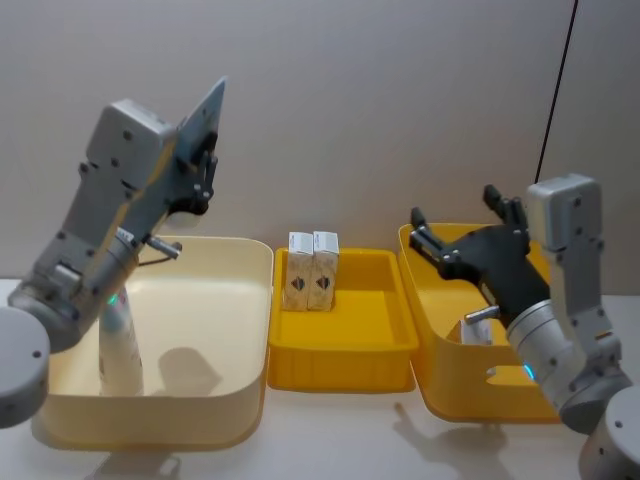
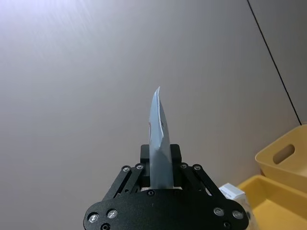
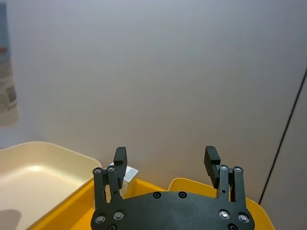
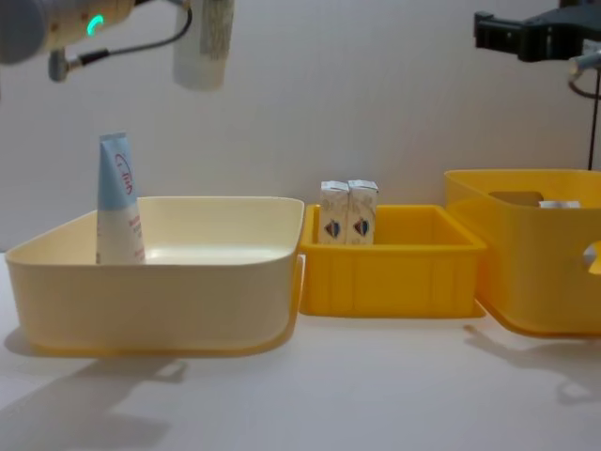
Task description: Bimanual collaborative sorting of washing and personal care products
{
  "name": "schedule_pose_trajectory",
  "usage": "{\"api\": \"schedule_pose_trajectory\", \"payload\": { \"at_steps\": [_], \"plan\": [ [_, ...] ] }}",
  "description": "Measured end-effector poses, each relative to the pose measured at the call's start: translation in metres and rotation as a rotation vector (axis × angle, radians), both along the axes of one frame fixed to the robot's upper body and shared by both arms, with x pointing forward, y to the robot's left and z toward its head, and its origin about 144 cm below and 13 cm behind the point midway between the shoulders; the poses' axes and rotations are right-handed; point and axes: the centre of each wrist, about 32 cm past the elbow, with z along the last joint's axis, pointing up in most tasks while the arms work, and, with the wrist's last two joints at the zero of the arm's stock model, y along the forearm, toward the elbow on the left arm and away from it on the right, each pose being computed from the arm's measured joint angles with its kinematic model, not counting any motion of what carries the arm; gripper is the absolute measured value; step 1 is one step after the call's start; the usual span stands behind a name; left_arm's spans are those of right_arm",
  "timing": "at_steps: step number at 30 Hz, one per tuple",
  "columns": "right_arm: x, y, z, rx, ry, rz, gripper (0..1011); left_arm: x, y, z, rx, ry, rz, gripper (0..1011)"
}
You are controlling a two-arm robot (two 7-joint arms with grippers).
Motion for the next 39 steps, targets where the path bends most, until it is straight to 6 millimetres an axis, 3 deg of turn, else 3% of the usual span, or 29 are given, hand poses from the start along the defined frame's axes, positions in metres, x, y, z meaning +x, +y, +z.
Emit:
{"api": "schedule_pose_trajectory", "payload": {
  "at_steps": [13,25,39],
  "plan": [
    [0.005,0.001,-0.003,-0.114,0.025,0.158,1001,-0.016,0.003,0.014,-0.005,-0.055,-0.035,239],
    [0.012,0.0,-0.006,-0.202,0.06,0.336,1001,-0.023,-0.005,-0.001,-0.046,0.016,-0.091,239],
    [0.015,0.005,-0.012,-0.184,0.05,0.339,1001,-0.026,-0.017,-0.015,-0.059,0.08,-0.13,239]
  ]
}}
